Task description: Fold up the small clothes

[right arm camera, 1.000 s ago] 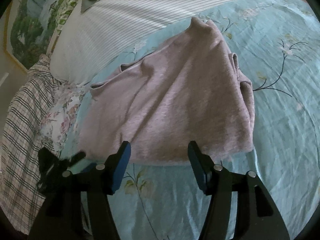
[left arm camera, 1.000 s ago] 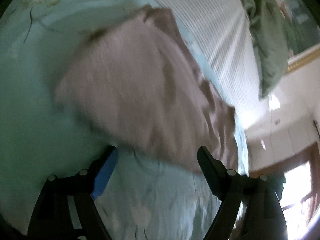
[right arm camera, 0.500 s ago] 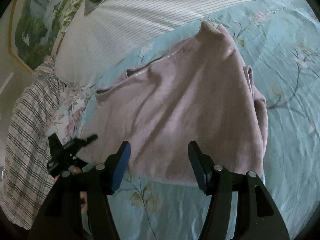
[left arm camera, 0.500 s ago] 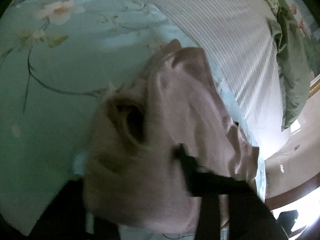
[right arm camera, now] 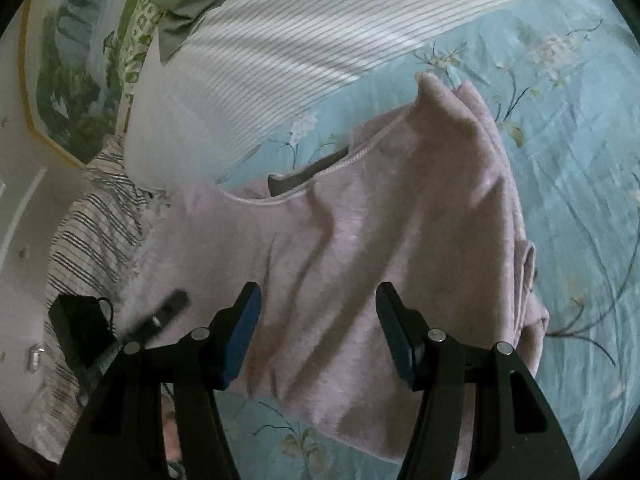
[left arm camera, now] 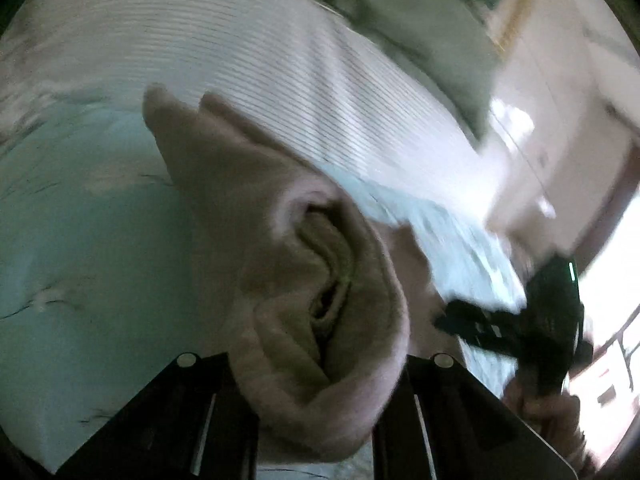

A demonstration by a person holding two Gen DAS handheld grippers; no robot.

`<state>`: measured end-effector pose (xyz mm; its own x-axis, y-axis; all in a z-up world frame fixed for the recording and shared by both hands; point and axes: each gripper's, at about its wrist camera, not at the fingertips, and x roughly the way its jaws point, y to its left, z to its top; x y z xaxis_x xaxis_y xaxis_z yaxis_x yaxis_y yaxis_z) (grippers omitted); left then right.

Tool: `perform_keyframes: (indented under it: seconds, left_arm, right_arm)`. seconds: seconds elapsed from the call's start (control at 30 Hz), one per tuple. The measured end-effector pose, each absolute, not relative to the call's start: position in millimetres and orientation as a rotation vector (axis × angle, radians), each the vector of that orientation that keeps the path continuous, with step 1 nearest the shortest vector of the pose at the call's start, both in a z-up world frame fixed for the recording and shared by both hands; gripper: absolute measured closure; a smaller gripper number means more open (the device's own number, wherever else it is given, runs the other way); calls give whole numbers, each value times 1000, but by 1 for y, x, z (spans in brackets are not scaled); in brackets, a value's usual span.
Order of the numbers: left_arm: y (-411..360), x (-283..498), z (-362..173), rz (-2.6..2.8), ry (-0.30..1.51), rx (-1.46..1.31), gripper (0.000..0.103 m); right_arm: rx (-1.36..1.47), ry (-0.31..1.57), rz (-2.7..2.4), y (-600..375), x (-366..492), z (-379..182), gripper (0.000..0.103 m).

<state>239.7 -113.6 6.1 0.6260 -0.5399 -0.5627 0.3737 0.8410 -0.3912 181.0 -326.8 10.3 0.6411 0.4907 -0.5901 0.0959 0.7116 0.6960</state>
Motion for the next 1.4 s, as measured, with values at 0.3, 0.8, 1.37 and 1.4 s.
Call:
perform_keyframes:
  seconds: [0.3,0.8,1.37,1.4]
  left_arm:
    - [-190,228,-34,-584,811,-67,93]
    - [-180,213,-1,-602,717,-89,93]
    - [-284,204,-48,-714,830,46,90]
    - [-284,205,-49,-716,840,50,89]
  right_arm:
    - [795,961,296,-325,221,-12,29]
    - [672,886,348,-315,295,19,87]
    - [611,912,152,-392,249,-17,87]
    - [581,915,146,-387,251,-15,87]
